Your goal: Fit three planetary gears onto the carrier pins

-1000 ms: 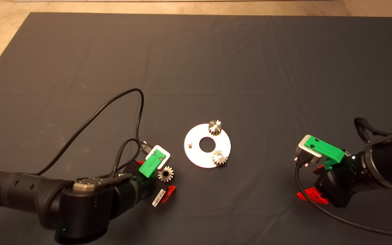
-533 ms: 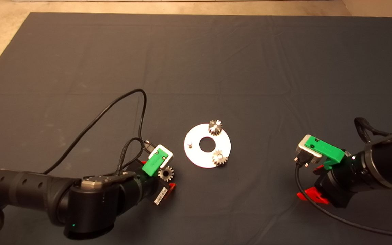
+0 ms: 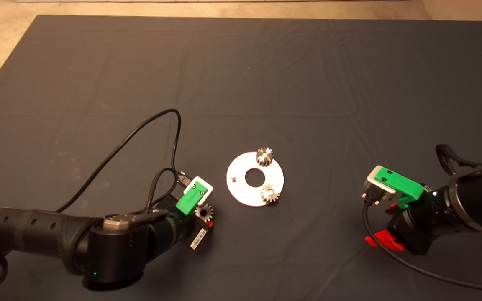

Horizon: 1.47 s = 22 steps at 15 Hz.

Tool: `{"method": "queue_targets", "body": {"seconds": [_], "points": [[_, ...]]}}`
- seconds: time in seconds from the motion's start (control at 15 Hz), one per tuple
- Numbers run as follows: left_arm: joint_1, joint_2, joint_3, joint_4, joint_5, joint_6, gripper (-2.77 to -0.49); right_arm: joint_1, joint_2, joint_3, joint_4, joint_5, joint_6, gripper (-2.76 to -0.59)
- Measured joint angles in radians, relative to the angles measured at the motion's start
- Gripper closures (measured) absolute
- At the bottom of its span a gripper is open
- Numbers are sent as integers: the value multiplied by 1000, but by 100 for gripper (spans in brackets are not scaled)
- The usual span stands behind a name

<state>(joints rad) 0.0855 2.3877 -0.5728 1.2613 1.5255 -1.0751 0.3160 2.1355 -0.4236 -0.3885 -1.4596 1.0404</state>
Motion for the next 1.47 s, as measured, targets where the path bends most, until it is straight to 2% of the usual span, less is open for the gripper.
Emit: {"method": "queue_targets", "body": {"seconds": [0.2, 0.47, 0.87, 0.93, 1.47], "points": [[0, 1, 0, 3, 0, 1, -171, 0, 0, 0, 0, 0, 0, -206], [0, 6, 0, 6, 0, 3, -143, 0, -9, 0, 0, -4, -1, -206], [0, 6, 0, 7, -1, 3, -122, 0, -22, 0, 0, -6, -3, -206], [0, 9, 0, 7, -1, 3, -112, 0, -22, 0, 0, -6, -3, -206], [0, 11, 0, 8, 0, 3, -100, 0, -41, 2, 0, -6, -5, -206]]}}
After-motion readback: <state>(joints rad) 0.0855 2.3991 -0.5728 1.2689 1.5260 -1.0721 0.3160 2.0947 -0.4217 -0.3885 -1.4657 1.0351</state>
